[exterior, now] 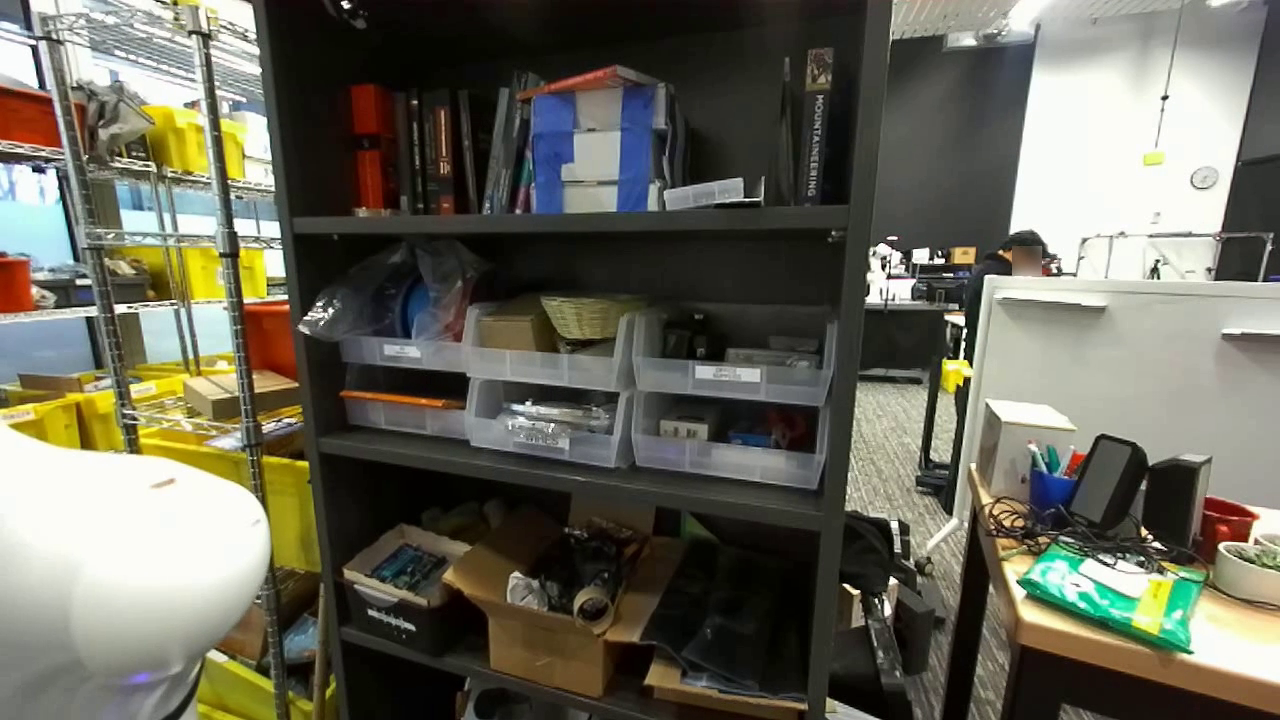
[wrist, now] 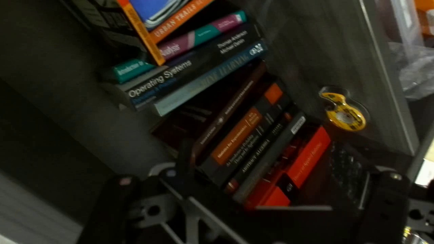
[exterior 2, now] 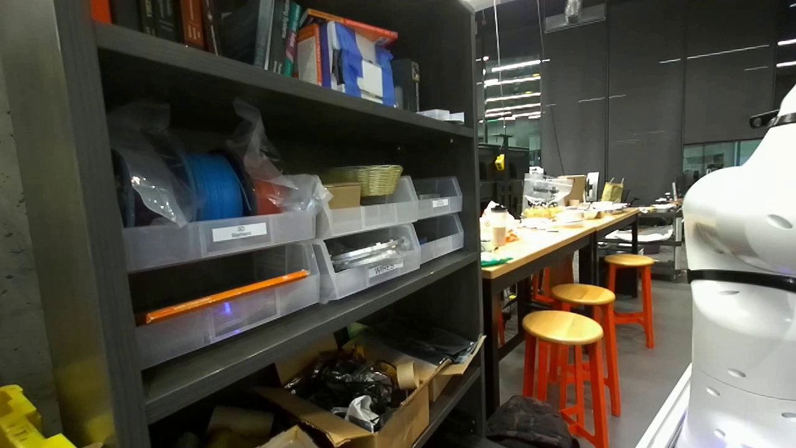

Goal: Put the orange book on top of the stacked white boxes on the top shelf.

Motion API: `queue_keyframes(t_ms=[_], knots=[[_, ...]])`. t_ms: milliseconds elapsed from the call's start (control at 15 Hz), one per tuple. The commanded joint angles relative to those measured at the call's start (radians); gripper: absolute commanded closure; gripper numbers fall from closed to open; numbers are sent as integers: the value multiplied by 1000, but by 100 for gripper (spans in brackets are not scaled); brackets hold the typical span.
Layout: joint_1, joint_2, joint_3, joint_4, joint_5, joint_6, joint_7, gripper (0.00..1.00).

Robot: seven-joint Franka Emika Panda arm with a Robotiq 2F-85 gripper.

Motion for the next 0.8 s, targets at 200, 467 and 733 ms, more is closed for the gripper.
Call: queue_keyframes(t_ms=[200,467,733], knots=[[48,-93,-25,-129,204,-177,81,0],[3,-125,-6,-328,203,-86,123,0],[-1,-125,-27,-507,237,25,214,0]])
